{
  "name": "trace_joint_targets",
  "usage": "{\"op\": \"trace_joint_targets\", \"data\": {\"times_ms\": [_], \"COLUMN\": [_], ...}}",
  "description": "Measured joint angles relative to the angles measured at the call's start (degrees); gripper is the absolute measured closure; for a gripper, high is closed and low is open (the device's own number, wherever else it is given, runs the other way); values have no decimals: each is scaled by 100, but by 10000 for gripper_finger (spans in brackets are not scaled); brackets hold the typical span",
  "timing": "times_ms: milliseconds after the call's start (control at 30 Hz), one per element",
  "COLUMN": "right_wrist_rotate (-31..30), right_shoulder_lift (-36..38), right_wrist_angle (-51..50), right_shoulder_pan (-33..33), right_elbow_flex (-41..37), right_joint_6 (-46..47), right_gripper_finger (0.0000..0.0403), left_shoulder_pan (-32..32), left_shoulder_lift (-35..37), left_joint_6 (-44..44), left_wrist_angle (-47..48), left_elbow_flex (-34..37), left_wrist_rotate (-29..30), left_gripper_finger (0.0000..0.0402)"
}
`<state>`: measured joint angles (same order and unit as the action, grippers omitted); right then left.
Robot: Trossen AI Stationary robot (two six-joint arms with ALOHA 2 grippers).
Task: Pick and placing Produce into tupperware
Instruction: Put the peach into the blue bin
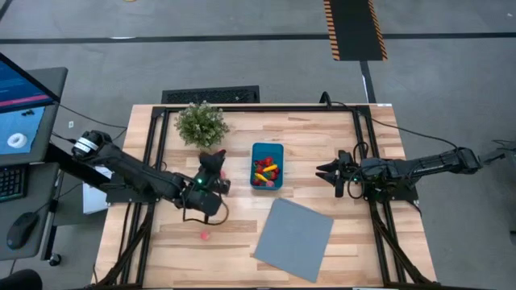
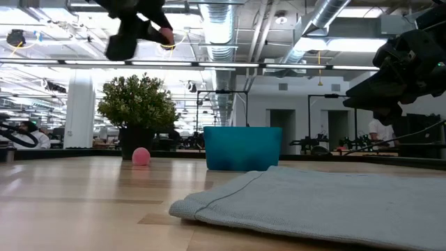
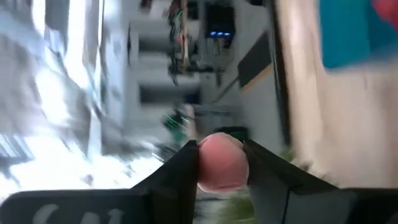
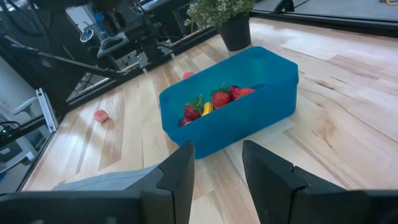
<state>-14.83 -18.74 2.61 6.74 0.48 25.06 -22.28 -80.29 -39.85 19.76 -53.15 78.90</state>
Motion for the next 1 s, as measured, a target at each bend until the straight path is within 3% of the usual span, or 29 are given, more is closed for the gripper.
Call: {"op": "trace_joint_targets", "data": {"times_ms": [100, 300, 400, 533, 600, 733, 1000], "right_wrist_rotate": [1, 0, 0, 0, 0, 0, 0], "right_shoulder_lift": [0, 0, 0, 0, 0, 0, 0], "right_wrist_angle": [0, 0, 0, -1, 0, 0, -2], "right_shoulder_pan": [0, 0, 0, -1, -1, -1, -1], "right_elbow_flex": [2, 1, 0, -1, 1, 0, 2], "right_joint_6": [0, 0, 0, 0, -1, 0, 0], "right_gripper_finger": [244, 244, 244, 244, 244, 244, 244], "left_shoulder_pan": [163, 713, 996, 1290, 1529, 2011, 2377], "left_shoulder_lift": [108, 670, 1045, 1590, 1846, 2348, 2980], "left_joint_6": [1988, 4949, 5631, 5614, 6114, 7793, 10013], "left_wrist_angle": [148, 803, 756, -273, -464, -562, -2606], "left_elbow_flex": [2, 0, 150, 741, 998, 1528, 2399], "left_wrist_rotate": [-146, -2391, -3282, -4773, -5280, -5694, -6520], "left_gripper_finger": [300, 300, 298, 295, 296, 297, 295]}}
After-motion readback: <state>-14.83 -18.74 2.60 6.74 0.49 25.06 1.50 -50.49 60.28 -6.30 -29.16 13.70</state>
